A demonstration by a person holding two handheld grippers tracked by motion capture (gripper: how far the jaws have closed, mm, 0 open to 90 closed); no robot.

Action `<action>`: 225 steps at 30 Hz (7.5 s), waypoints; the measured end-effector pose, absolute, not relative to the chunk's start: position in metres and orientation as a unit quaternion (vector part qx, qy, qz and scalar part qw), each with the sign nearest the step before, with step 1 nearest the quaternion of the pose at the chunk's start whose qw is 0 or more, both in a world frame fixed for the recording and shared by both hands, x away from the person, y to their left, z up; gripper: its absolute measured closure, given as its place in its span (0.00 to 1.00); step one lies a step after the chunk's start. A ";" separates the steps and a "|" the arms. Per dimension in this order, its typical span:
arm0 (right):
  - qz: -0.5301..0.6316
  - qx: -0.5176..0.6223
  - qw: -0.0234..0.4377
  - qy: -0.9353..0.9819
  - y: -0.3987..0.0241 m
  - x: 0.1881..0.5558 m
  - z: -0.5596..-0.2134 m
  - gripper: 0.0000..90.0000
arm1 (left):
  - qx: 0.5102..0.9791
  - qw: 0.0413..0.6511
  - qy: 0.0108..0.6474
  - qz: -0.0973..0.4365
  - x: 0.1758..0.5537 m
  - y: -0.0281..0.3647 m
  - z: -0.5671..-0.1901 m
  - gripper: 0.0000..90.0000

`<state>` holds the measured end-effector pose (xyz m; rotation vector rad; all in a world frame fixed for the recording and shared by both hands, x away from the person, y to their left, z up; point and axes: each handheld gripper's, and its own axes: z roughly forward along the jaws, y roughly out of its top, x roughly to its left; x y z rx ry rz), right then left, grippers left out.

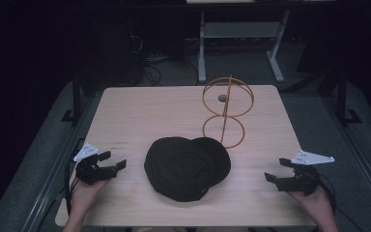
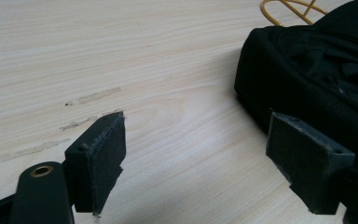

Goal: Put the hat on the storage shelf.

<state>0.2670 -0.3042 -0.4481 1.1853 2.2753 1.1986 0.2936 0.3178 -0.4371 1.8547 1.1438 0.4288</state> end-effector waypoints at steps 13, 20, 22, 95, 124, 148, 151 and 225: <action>0.420 0.381 0.158 0.808 -0.286 0.267 -0.439 0.16 | 0.744 0.454 0.458 0.174 0.291 0.322 -0.436 0.22; 0.422 0.374 0.155 0.811 -0.277 0.266 -0.432 0.16 | 0.742 0.460 0.456 0.172 0.291 0.322 -0.436 0.22; 0.424 0.367 0.157 0.813 -0.274 0.265 -0.429 0.16 | 0.741 0.463 0.456 0.171 0.291 0.322 -0.437 0.22; 0.348 0.069 0.028 0.934 -0.037 0.277 -0.390 0.57 | 0.734 0.467 0.457 0.187 0.289 0.329 -0.436 0.22; 0.303 0.061 0.037 0.950 -0.011 0.271 -0.404 0.84 | 0.733 0.478 0.452 0.174 0.289 0.326 -0.434 0.21; 0.408 0.087 0.038 0.908 -0.059 0.272 -0.335 0.84 | 0.758 0.533 0.352 0.132 0.272 0.277 -0.413 0.22; 0.411 0.087 0.042 0.906 -0.060 0.271 -0.331 0.84 | 0.762 0.538 0.336 0.131 0.270 0.267 -0.409 0.22; 0.529 0.216 0.063 0.819 -0.176 0.288 -0.353 0.33 | 0.777 0.575 0.228 0.117 0.322 0.216 -0.276 0.95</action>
